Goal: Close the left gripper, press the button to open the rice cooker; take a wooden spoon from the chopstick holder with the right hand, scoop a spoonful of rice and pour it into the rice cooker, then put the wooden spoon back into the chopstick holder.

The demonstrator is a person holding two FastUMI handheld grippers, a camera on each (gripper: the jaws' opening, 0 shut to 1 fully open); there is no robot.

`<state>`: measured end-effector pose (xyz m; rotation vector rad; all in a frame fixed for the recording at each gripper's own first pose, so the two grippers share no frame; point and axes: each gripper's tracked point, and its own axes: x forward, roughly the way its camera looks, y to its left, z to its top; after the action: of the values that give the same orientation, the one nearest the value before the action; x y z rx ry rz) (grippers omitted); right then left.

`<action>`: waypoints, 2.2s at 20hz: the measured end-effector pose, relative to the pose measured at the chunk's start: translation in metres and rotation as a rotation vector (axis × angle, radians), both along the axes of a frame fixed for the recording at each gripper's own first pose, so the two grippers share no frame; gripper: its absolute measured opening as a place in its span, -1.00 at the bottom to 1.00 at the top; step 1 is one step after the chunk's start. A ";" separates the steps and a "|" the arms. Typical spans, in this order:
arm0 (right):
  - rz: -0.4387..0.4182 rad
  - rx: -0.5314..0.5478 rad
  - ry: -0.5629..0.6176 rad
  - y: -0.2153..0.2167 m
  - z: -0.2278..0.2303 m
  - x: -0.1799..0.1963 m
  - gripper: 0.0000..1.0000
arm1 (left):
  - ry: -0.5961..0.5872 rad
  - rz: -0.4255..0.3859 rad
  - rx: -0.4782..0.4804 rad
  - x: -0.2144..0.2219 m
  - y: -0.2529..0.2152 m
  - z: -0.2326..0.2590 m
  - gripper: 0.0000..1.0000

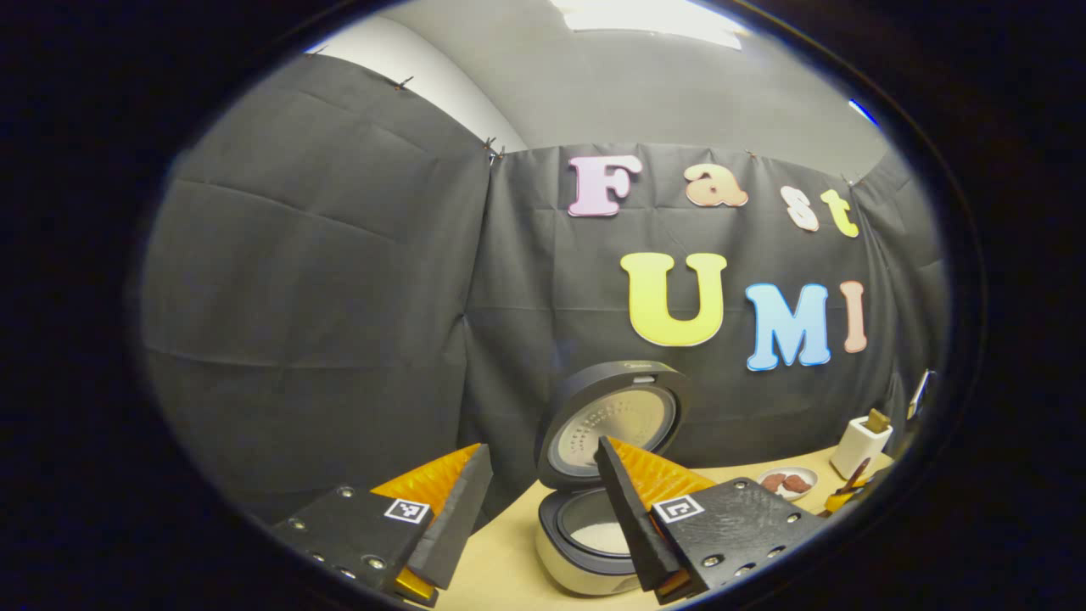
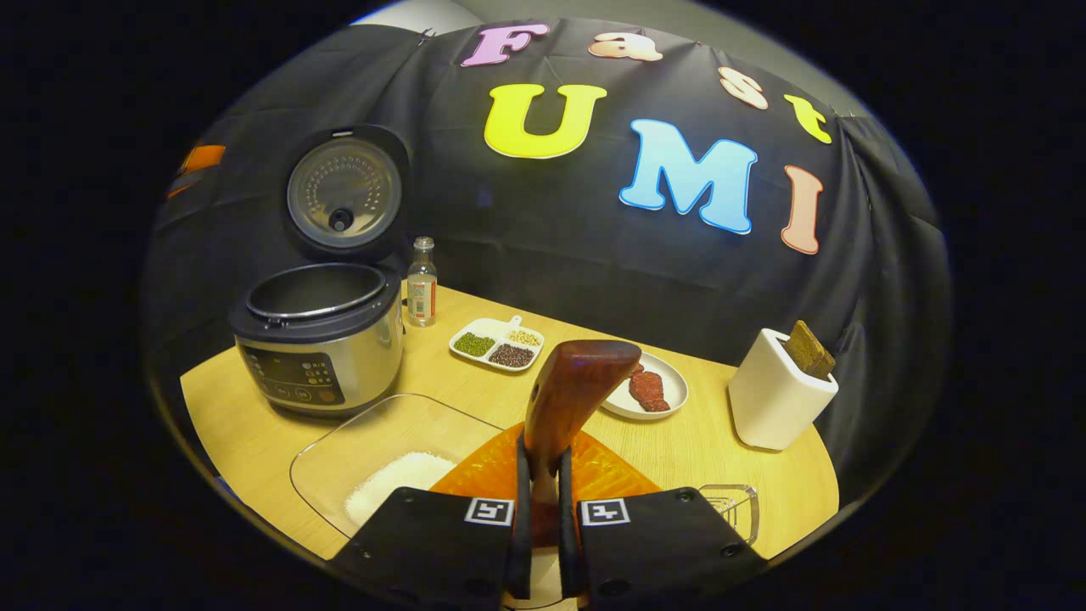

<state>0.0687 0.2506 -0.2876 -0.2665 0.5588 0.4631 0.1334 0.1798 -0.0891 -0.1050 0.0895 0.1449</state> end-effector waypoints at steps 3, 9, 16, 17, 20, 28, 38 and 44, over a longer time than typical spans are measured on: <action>0.017 -0.018 -0.018 0.005 -0.006 -0.005 -0.70 | 0.003 0.004 0.009 -0.001 0.003 -0.003 0.60; 0.035 0.028 0.036 0.023 -0.014 -0.021 -0.70 | -0.006 0.001 0.009 -0.003 0.000 0.002 0.60; -0.001 0.248 0.234 0.047 -0.015 -0.047 -0.70 | -0.014 -0.001 0.016 -0.010 -0.009 0.011 0.60; -0.025 0.296 0.274 0.047 -0.015 -0.048 -0.70 | -0.016 0.000 0.018 -0.012 -0.009 0.013 0.60; -0.115 0.421 0.383 0.041 -0.018 -0.046 -0.70 | -0.023 0.003 0.021 -0.014 -0.012 0.019 0.58; -0.316 0.690 0.569 0.012 -0.018 -0.028 -0.71 | -0.030 0.004 0.037 -0.022 -0.020 0.030 0.58; -0.460 1.015 0.636 -0.009 0.037 0.018 -0.70 | -0.054 0.026 0.036 -0.031 -0.020 0.040 0.58; -0.398 1.053 0.608 0.022 0.077 0.042 -0.78 | -0.040 0.032 0.010 -0.026 -0.008 0.025 0.58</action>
<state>0.1103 0.2728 -0.2105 1.0092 0.8549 0.3898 0.1078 0.1714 -0.0639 -0.0992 0.0475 0.1756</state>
